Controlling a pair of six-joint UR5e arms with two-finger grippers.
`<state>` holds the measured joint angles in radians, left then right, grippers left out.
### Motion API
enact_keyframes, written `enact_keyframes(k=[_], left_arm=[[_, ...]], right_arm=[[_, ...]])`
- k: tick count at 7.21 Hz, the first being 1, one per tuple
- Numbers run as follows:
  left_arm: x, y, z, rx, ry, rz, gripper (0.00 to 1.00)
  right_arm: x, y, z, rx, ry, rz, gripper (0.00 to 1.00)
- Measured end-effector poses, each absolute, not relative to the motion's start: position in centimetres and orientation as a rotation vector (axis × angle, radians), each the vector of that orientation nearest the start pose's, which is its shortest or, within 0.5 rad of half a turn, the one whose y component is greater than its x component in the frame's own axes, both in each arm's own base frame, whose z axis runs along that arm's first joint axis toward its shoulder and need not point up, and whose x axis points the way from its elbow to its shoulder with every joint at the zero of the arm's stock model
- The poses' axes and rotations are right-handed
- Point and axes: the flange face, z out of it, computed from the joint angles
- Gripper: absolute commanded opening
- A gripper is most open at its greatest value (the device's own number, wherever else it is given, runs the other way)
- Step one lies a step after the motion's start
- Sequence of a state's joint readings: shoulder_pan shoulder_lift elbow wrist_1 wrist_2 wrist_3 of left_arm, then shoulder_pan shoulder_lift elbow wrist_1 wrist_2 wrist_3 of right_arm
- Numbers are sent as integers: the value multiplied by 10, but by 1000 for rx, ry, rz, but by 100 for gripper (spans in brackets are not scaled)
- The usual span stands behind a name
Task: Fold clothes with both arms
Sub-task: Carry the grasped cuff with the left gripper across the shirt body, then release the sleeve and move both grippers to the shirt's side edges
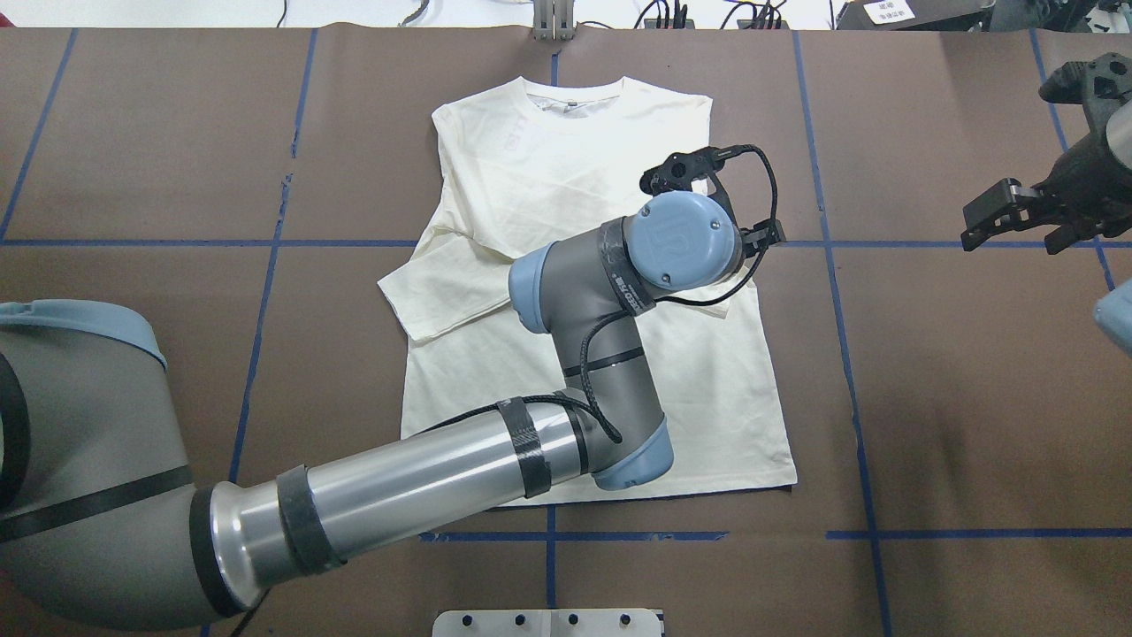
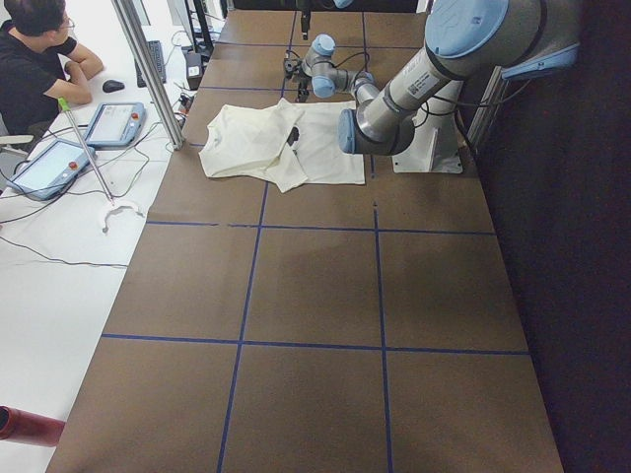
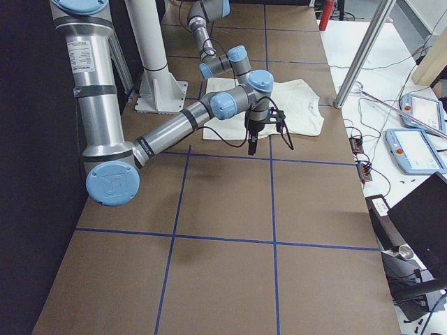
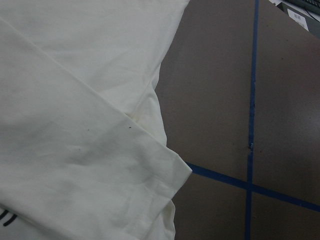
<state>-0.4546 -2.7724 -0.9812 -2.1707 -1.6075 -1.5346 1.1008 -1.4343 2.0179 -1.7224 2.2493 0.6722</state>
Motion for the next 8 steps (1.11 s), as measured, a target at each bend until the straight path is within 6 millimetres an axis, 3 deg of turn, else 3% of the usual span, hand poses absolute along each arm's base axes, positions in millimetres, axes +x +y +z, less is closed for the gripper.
enact_keyframes(k=[1,3,6,7,8], left_arm=[[674,-497,53,267,1142,-286,100],[594,-495,110,273,1009,-156,100],[456,-450,201,344,896,23,100],[422,-437,218,368,884,52,100],[401,-429,229,381,876,64,100]], right_arm=[[-182,-476,383,-13,-801,54,100],[-239,-447,360,9,-856,121,100],[-330,-387,346,-9,-892,188,100],[-357,-362,346,-12,-893,198,100],[-382,-337,353,-9,-888,200,100]])
